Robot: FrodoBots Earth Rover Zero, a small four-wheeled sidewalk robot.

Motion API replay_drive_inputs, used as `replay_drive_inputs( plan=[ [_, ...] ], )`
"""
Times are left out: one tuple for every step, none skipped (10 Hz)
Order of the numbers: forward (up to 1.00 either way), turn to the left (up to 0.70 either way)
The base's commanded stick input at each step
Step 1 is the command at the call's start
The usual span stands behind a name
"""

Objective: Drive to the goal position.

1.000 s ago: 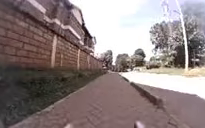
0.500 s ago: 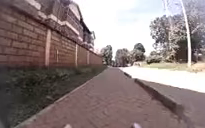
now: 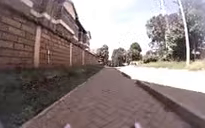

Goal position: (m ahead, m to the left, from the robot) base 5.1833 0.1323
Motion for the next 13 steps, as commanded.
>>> replay_drive_inputs(
  plan=[
    [1.00,-0.28],
    [1.00,-0.16],
    [1.00,-0.04],
    [1.00,0.00],
    [1.00,0.00],
    [1.00,0.00],
    [1.00,-0.01],
    [1.00,-0.04],
    [1.00,-0.06],
    [1.00,-0.30],
    [1.00,-0.19],
    [1.00,-0.02],
    [1.00,0.00]
  ],
)
